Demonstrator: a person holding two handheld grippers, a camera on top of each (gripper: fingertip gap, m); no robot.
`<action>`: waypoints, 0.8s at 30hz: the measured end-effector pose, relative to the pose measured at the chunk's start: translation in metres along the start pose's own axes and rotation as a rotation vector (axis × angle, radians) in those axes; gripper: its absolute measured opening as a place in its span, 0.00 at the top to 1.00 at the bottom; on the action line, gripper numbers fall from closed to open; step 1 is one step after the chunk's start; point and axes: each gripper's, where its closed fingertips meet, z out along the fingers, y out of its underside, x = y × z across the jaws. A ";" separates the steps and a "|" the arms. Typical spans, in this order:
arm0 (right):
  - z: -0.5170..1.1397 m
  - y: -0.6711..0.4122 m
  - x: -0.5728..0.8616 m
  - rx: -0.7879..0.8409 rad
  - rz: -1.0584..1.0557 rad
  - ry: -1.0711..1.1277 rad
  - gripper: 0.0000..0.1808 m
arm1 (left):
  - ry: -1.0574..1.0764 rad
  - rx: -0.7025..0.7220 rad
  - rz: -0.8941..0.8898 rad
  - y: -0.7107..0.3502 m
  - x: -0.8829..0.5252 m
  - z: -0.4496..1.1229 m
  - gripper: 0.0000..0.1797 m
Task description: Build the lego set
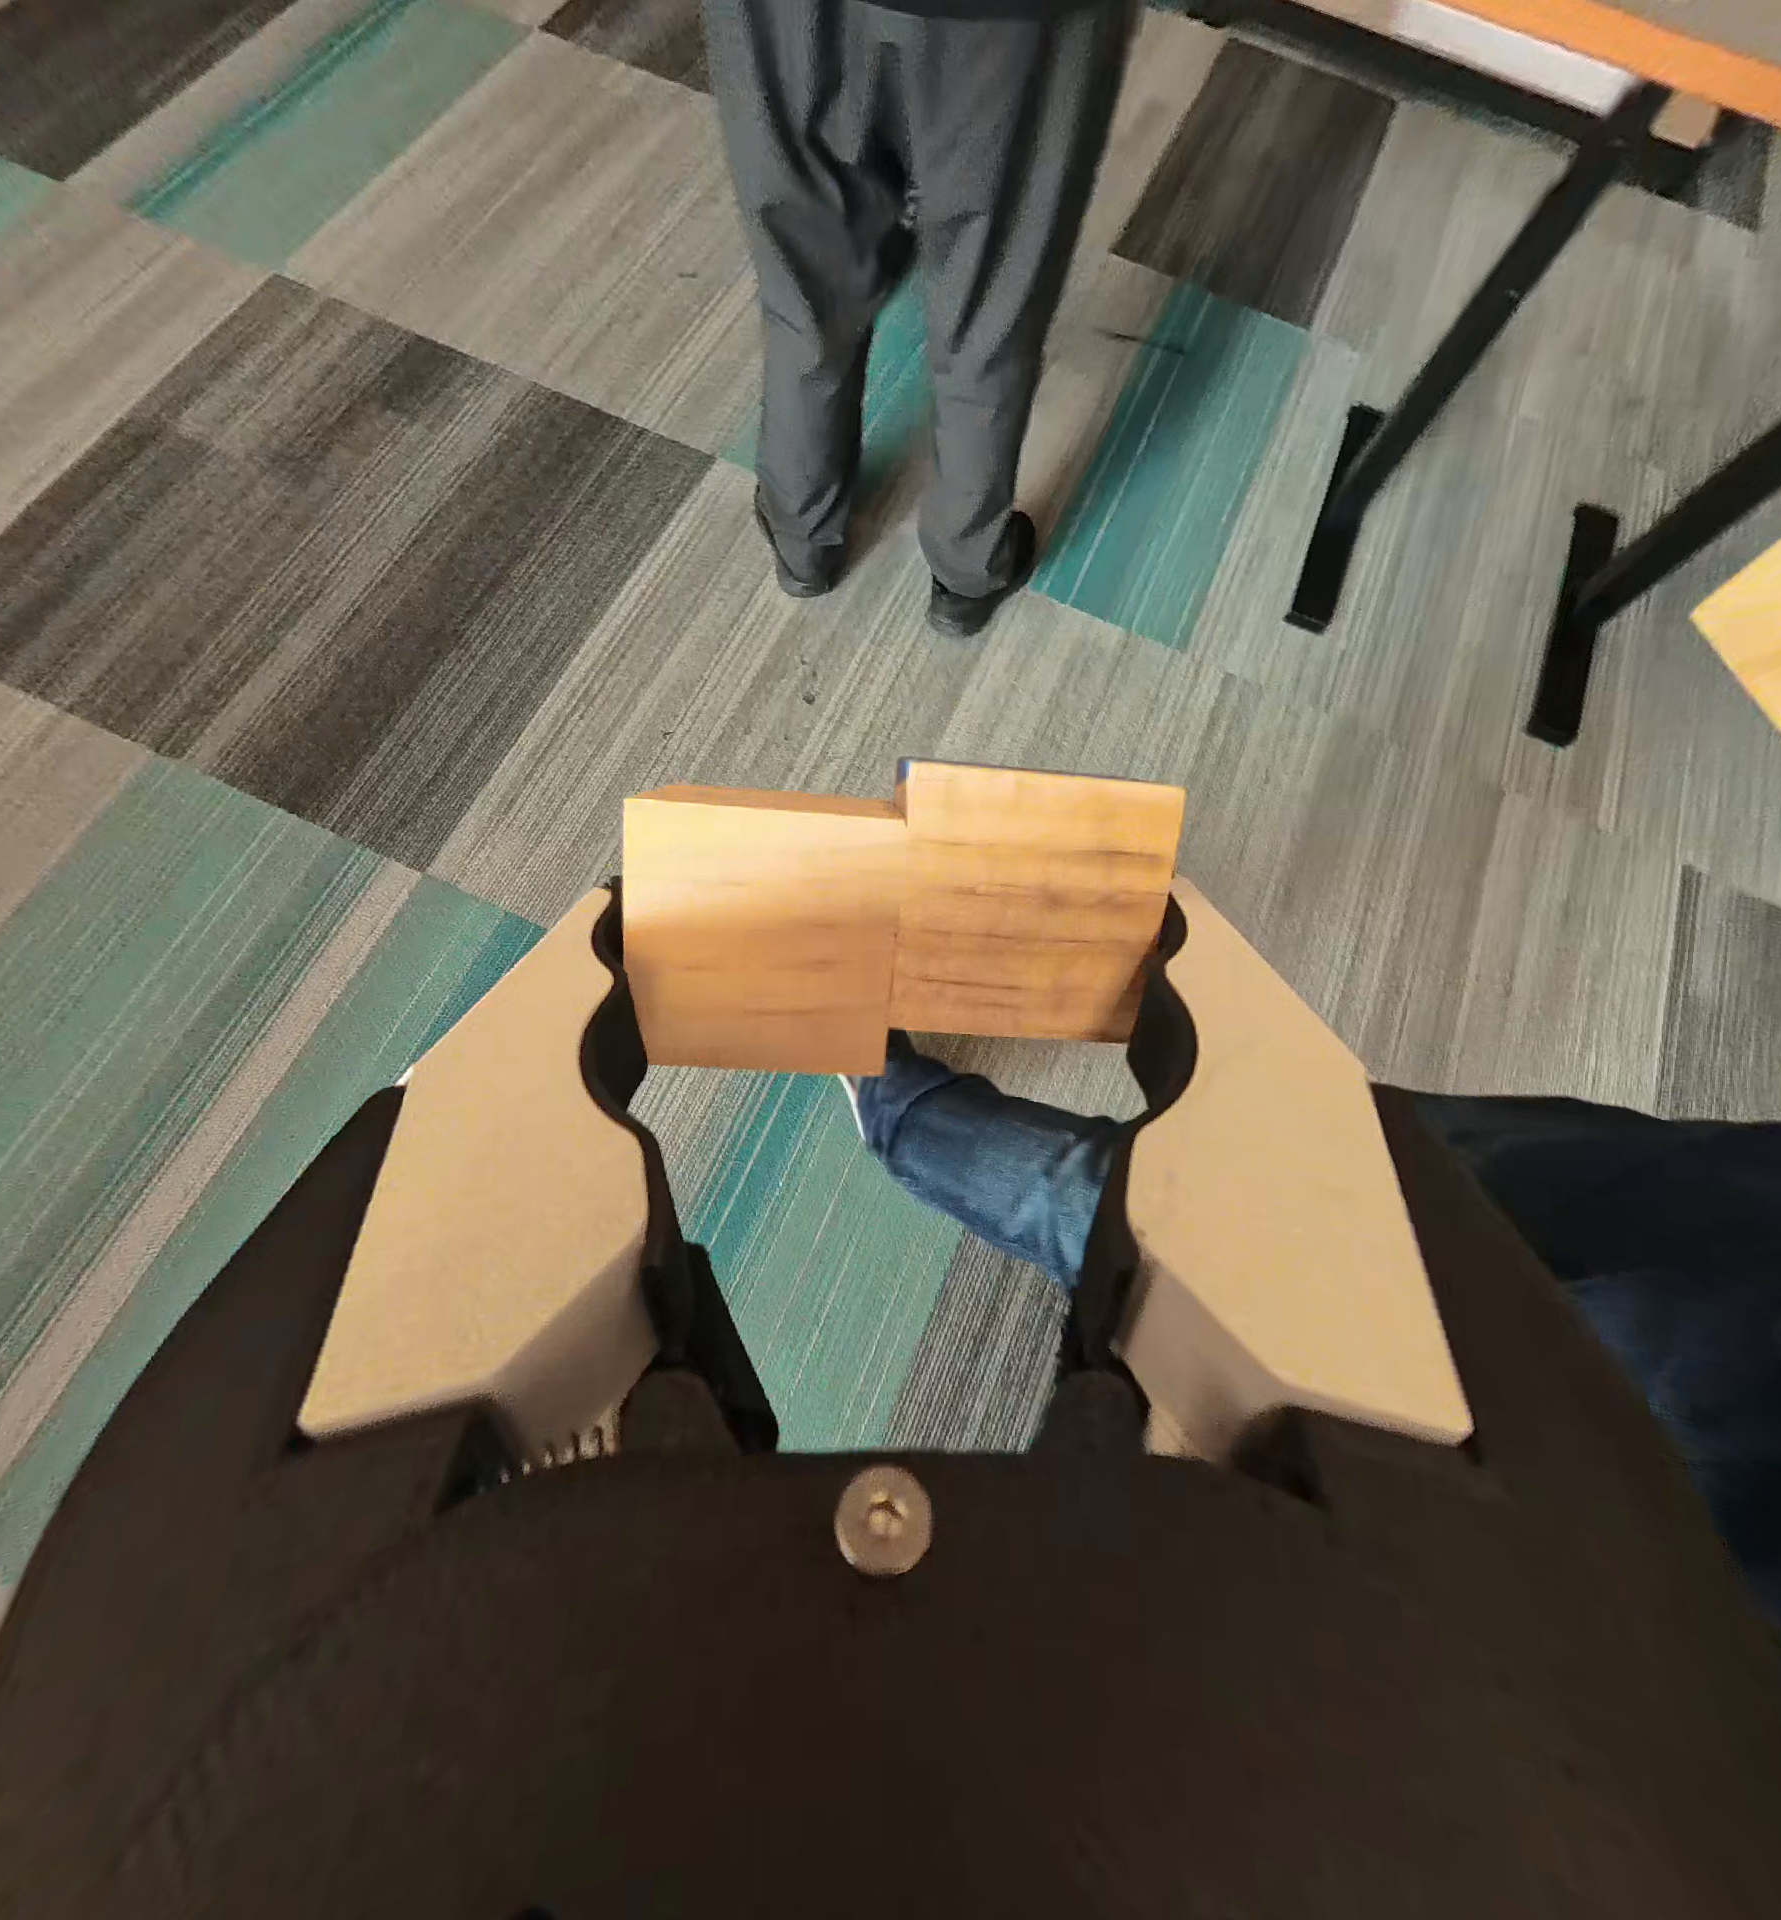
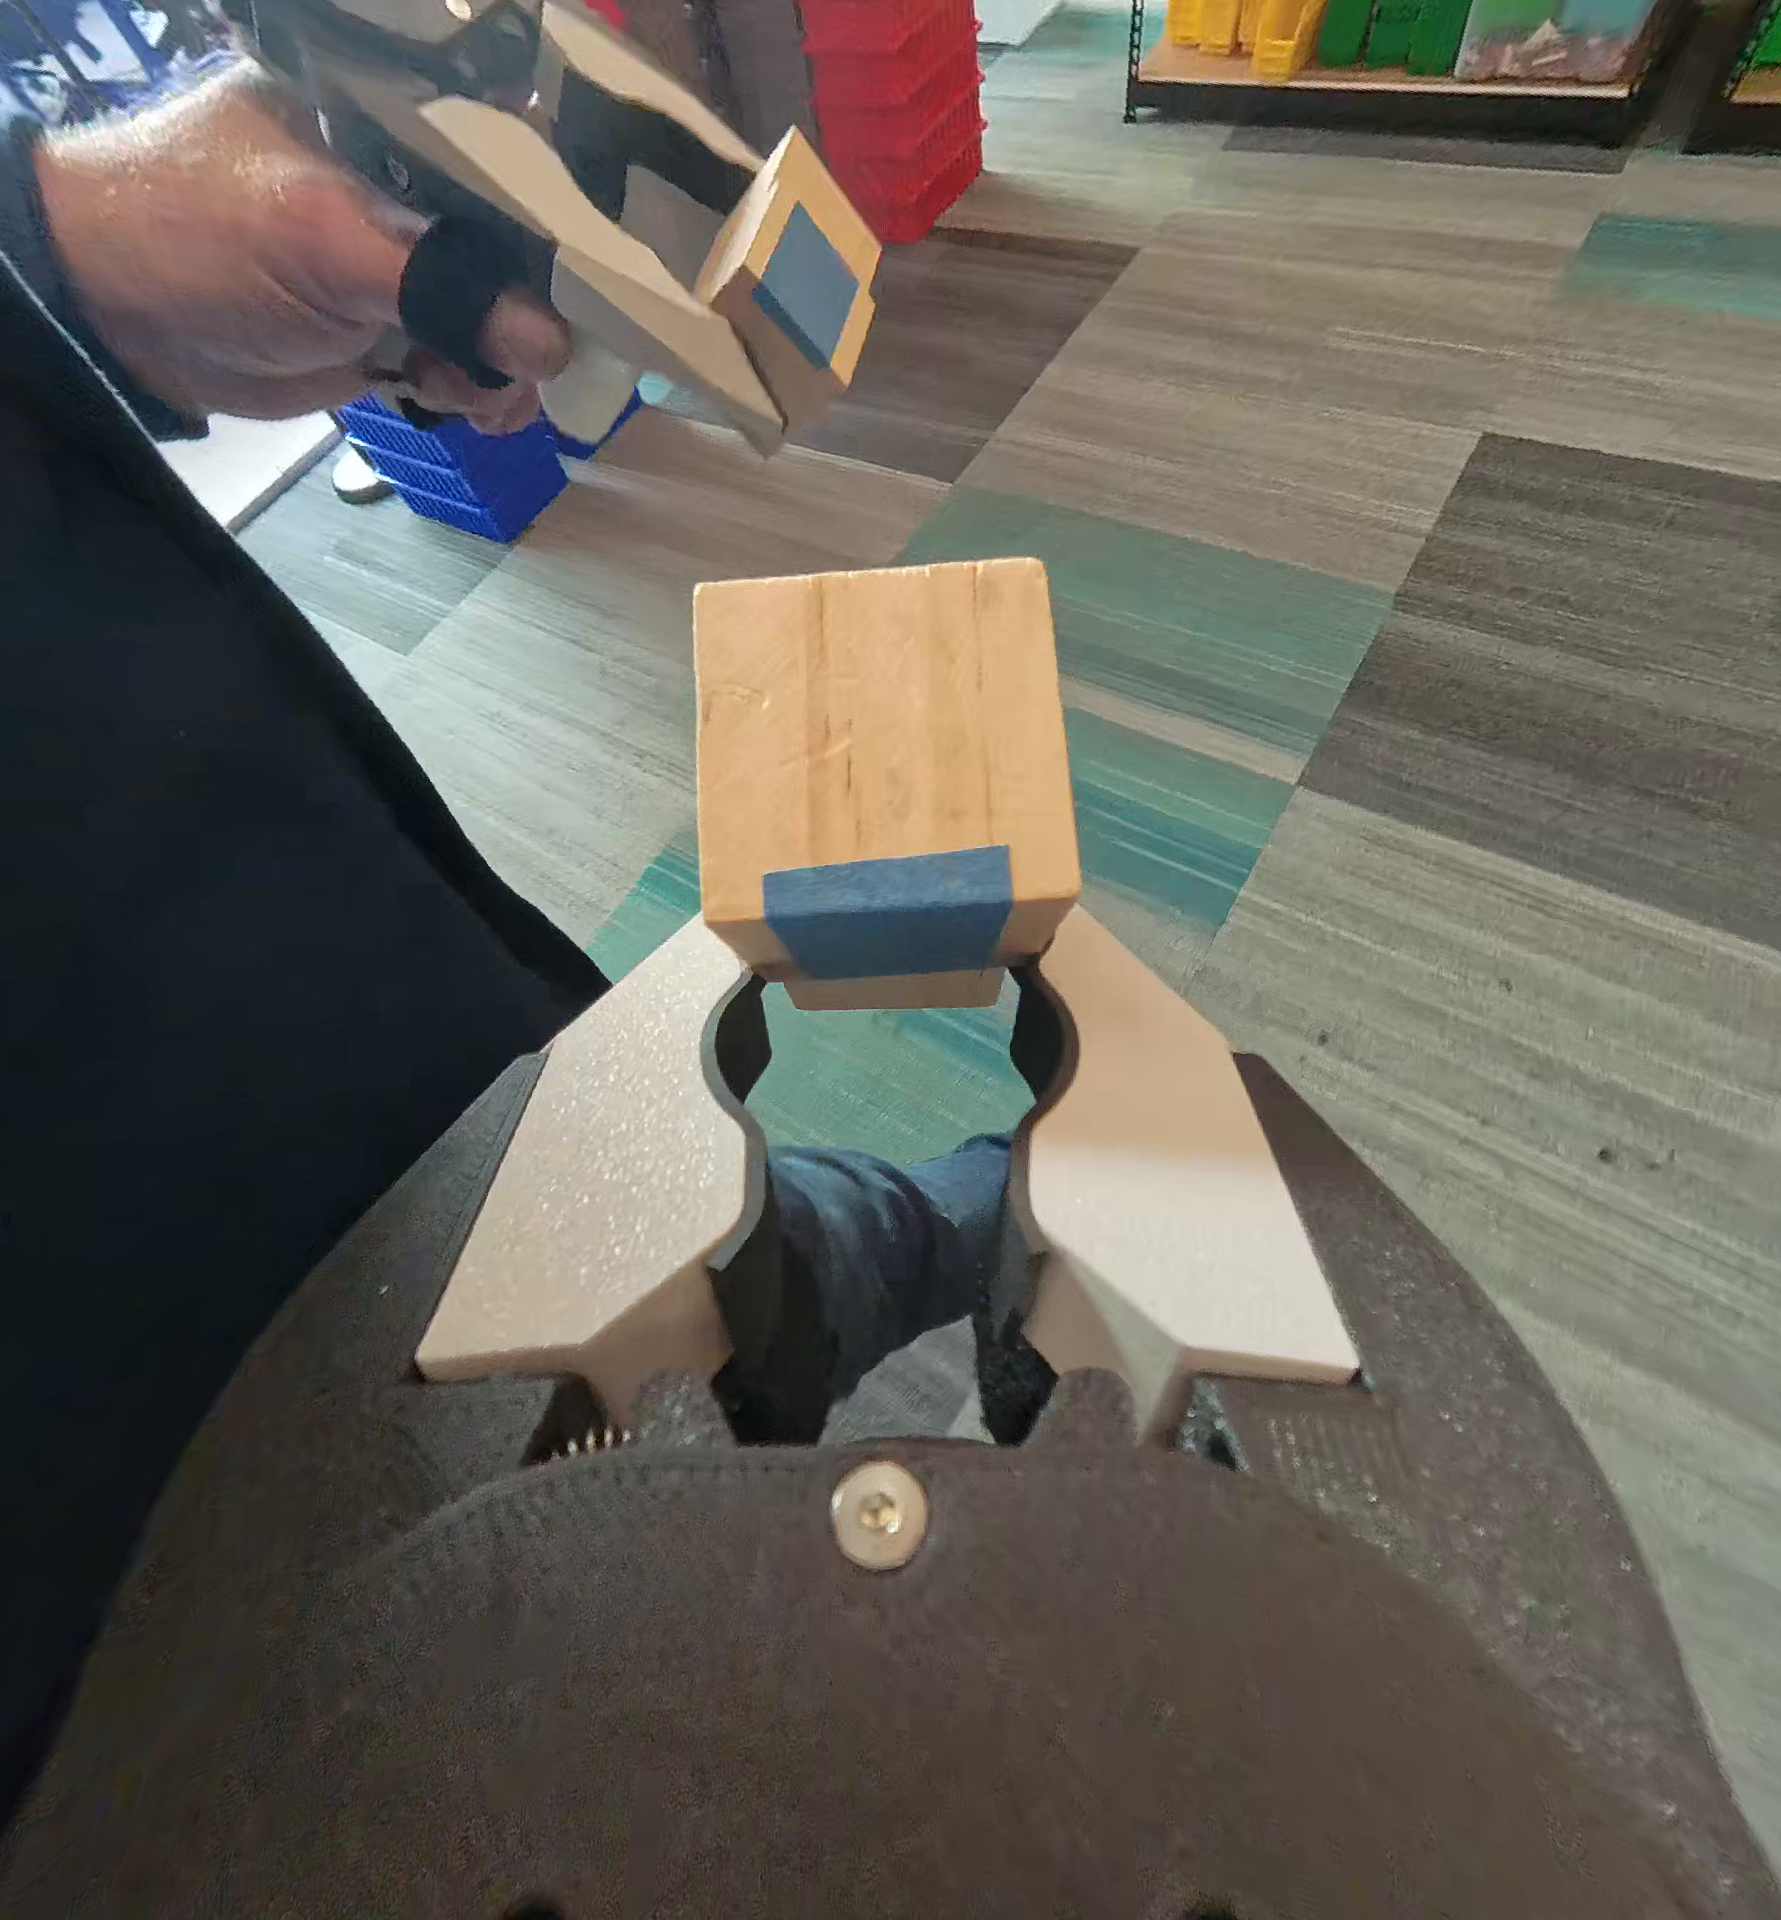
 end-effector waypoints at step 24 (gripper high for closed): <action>0.419 -0.413 0.594 0.072 -0.087 -0.057 0.76 | -0.132 -0.156 -0.251 -0.253 -0.645 0.311 0.47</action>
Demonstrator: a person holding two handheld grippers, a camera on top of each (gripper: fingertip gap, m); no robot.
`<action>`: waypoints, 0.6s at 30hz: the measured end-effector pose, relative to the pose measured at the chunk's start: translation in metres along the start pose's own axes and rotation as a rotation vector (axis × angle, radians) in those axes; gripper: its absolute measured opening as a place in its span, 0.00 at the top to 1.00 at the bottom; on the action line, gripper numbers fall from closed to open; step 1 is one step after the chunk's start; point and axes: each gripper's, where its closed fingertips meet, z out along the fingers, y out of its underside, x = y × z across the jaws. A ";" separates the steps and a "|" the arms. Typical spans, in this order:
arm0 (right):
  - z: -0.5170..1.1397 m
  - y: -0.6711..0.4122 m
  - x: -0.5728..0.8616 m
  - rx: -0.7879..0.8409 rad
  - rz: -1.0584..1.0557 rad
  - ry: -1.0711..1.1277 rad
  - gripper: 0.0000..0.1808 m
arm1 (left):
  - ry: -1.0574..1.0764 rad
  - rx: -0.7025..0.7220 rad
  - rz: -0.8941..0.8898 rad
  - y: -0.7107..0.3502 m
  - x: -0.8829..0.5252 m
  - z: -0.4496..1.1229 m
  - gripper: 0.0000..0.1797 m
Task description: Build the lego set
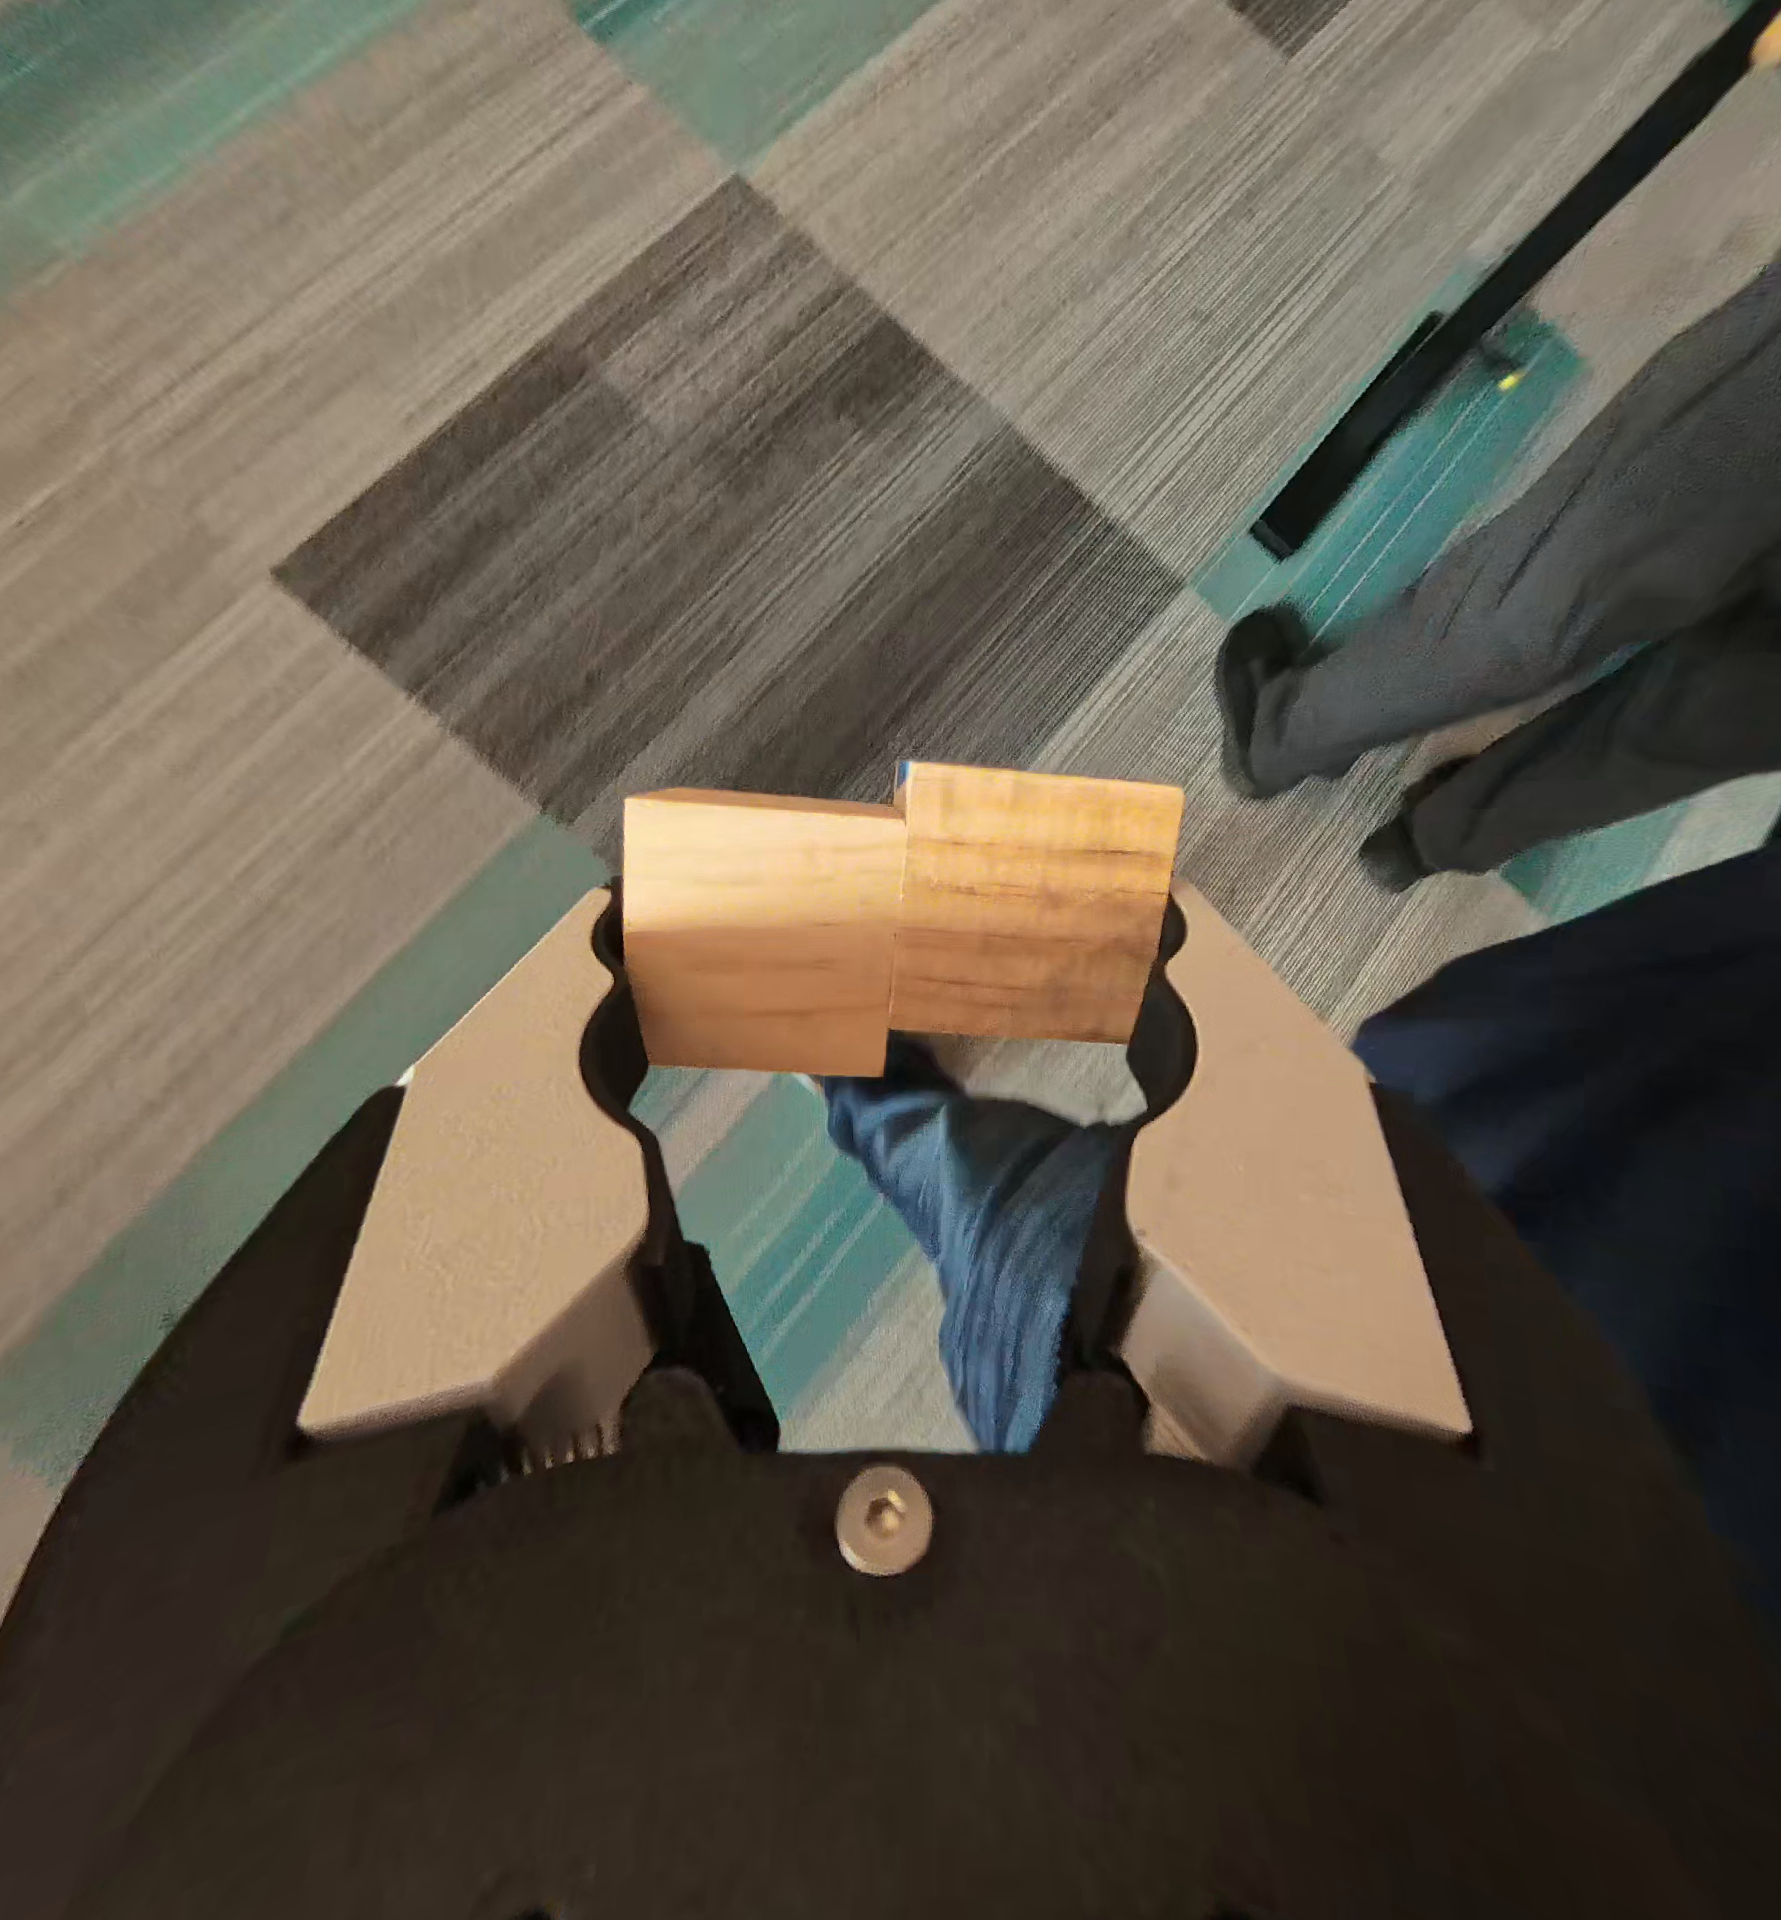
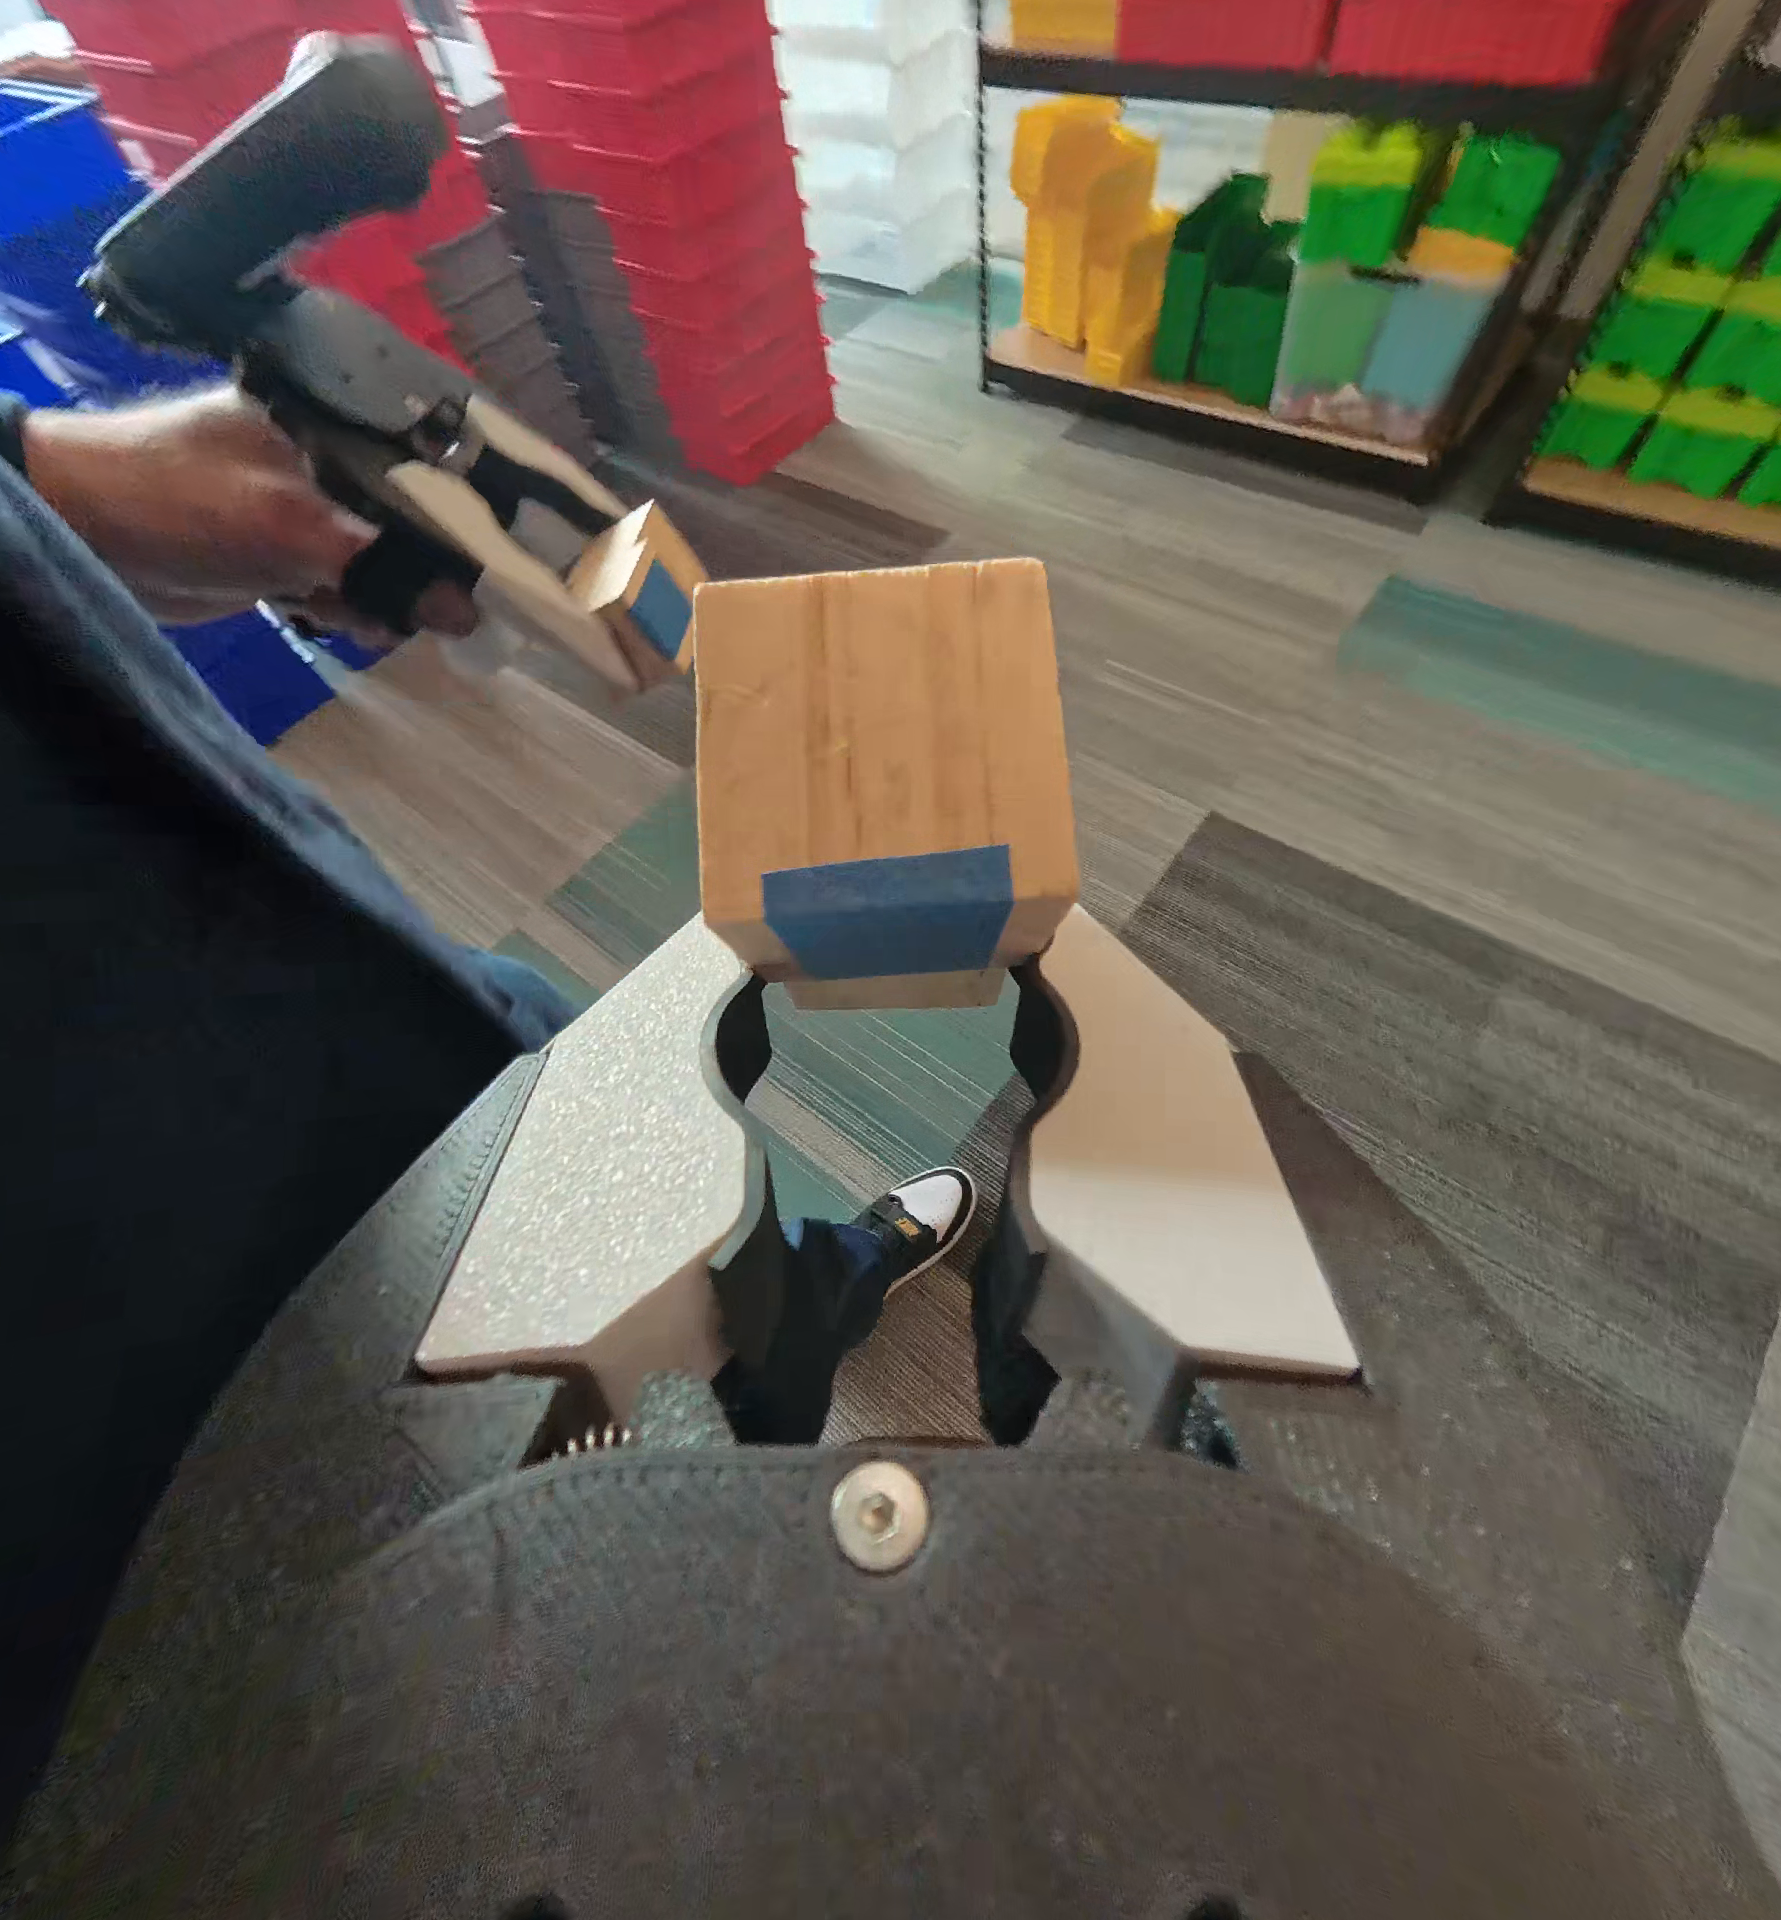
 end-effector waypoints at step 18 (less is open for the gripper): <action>0.084 -0.076 0.526 0.014 0.169 0.171 0.76 | 0.158 0.045 0.206 -0.501 -0.094 0.354 0.47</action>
